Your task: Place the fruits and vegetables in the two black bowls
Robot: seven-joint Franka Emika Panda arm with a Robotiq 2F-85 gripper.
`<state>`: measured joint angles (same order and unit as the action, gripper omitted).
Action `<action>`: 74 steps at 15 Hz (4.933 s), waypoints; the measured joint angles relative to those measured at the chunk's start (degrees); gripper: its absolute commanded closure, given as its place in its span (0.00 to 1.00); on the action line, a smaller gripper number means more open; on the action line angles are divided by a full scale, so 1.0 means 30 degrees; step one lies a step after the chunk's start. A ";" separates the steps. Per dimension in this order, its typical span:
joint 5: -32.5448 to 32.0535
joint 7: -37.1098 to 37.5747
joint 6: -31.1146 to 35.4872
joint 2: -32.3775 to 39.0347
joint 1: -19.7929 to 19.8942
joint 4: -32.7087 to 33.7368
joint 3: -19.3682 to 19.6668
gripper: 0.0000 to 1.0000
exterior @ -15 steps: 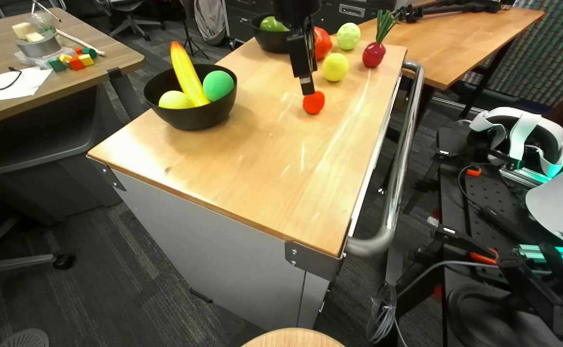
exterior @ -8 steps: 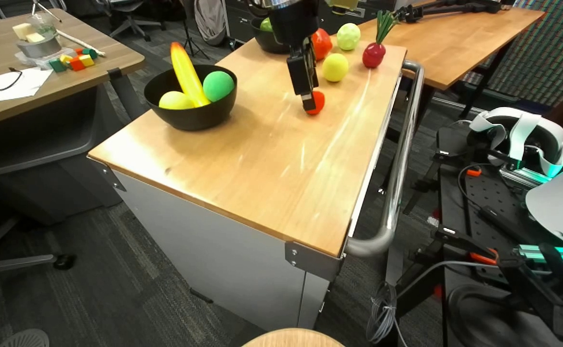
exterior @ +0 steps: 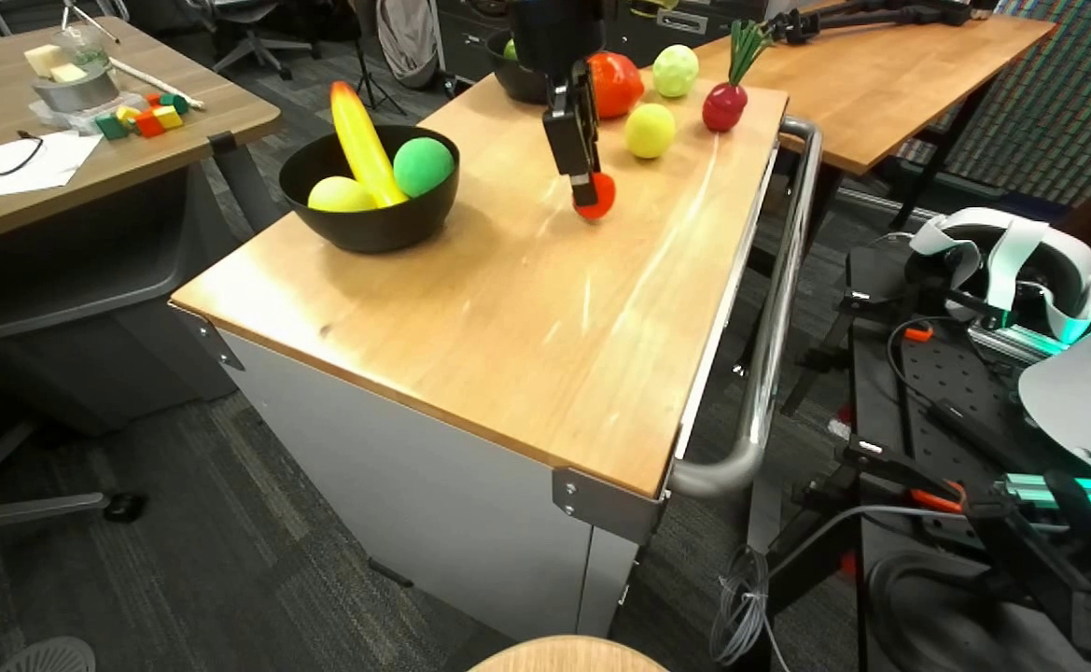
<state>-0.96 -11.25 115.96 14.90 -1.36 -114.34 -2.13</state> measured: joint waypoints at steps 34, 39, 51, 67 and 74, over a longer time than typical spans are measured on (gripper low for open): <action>0.3092 0.1577 0.8136 -0.1687 0.2341 0.1319 0.2550 0.00; 0.2987 0.1648 0.7978 -0.1404 0.2543 0.1283 0.2505 0.00; -0.0786 0.5756 0.3855 -0.0755 0.2734 0.1273 0.3744 0.00; -0.2919 1.0872 0.4662 0.1597 0.2704 0.1513 0.4561 0.00; -0.3419 1.1511 0.4632 0.1858 0.2543 0.1689 0.4718 0.38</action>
<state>-11.21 23.28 129.86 20.48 6.27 -109.27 12.03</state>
